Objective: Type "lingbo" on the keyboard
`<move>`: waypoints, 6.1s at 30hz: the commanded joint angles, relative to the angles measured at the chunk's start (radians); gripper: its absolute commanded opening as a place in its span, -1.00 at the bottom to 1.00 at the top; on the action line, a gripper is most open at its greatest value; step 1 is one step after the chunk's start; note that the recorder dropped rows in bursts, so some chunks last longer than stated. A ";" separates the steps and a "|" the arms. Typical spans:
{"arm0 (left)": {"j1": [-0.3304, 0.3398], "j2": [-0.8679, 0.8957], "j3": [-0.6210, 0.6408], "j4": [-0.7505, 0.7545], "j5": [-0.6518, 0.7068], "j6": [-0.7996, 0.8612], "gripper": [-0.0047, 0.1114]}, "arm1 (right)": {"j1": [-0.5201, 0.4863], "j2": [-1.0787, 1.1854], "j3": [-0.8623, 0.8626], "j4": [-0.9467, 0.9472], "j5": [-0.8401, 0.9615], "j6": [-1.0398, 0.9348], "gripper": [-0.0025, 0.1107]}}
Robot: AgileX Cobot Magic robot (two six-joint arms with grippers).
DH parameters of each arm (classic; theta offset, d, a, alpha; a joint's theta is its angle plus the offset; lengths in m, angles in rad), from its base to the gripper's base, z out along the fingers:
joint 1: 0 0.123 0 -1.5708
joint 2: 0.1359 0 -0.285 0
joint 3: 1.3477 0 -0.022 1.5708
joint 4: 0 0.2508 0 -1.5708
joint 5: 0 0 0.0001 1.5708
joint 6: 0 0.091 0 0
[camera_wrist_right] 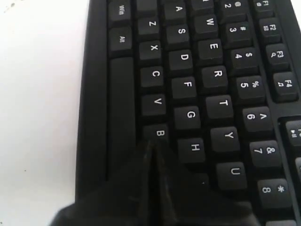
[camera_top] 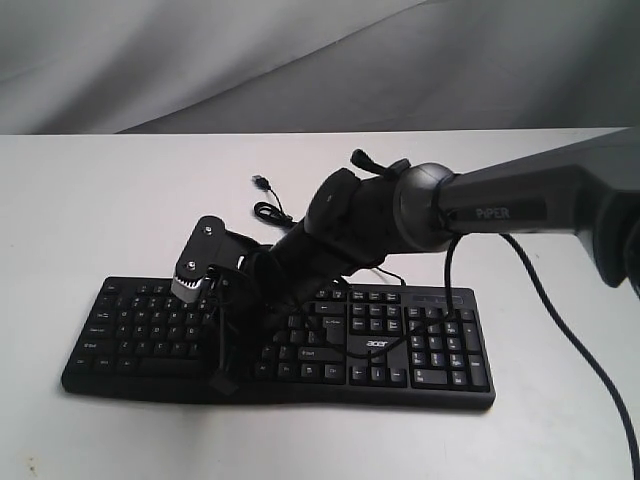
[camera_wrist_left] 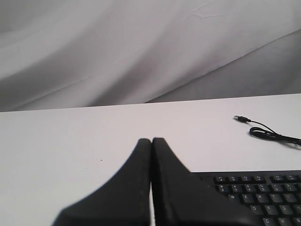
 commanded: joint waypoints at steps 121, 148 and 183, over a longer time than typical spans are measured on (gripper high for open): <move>-0.005 -0.005 0.005 0.000 -0.006 -0.002 -0.91 | 0.021 0.052 -0.117 -0.038 0.055 0.117 -0.96; -0.005 -0.005 0.005 0.000 -0.006 -0.002 -0.91 | 0.015 0.055 -0.117 -0.068 0.055 0.123 -0.96; -0.005 -0.005 0.005 0.000 -0.006 -0.002 -0.91 | -0.097 -0.041 0.010 -0.140 -0.027 0.184 -0.96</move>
